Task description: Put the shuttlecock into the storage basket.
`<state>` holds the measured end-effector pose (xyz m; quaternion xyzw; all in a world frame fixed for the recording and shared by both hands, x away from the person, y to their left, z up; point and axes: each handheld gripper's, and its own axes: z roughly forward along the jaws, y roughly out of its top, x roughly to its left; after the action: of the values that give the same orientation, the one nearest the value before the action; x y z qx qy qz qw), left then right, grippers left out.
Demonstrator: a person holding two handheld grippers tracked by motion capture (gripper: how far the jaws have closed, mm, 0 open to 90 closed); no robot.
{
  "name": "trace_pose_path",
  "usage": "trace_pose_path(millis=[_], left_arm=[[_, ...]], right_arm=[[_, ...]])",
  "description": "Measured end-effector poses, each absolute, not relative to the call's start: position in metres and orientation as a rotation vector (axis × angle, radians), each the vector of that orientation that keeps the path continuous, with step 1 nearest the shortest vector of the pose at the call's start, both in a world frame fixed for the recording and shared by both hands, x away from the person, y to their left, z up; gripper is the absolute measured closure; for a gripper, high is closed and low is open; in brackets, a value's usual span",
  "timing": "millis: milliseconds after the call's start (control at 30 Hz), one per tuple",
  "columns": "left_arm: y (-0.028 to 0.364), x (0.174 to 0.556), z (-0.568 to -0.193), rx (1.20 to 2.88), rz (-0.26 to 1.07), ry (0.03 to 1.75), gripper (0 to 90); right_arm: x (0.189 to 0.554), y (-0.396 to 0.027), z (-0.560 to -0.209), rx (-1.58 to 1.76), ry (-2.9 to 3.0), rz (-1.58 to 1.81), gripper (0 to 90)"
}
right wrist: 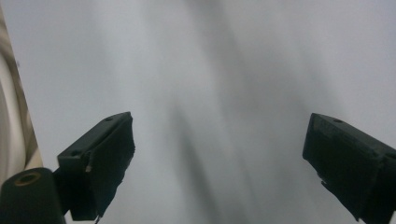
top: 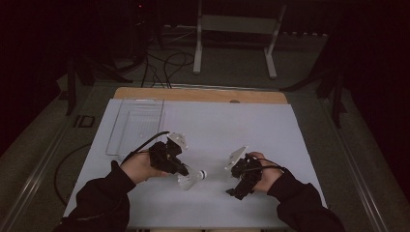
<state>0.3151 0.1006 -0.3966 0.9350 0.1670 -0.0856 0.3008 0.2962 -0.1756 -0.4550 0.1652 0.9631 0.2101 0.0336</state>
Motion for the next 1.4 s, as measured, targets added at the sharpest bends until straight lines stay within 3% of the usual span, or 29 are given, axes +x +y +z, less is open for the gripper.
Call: trace_pose_path(millis=[467, 867, 933, 1400], left_arm=[[0.132, 0.317, -0.386, 2.444, -0.151, 0.547, 90.0], [0.163, 0.326, -0.373, 2.414, -0.06, 0.659, 90.0], [0.167, 0.327, -0.372, 2.408, -0.056, 0.698, 90.0], [0.199, 0.334, -0.347, 2.356, 0.071, 0.759, 90.0]], right_arm=[[0.297, -0.234, -0.468, 0.724, 2.73, 0.997, 8.9], [0.285, -0.262, -0.479, 0.801, 2.626, 1.111, 9.0], [0.283, -0.266, -0.48, 0.8, 2.616, 1.149, 13.0], [0.272, -0.284, -0.487, 0.81, 2.498, 1.224, 9.0]])
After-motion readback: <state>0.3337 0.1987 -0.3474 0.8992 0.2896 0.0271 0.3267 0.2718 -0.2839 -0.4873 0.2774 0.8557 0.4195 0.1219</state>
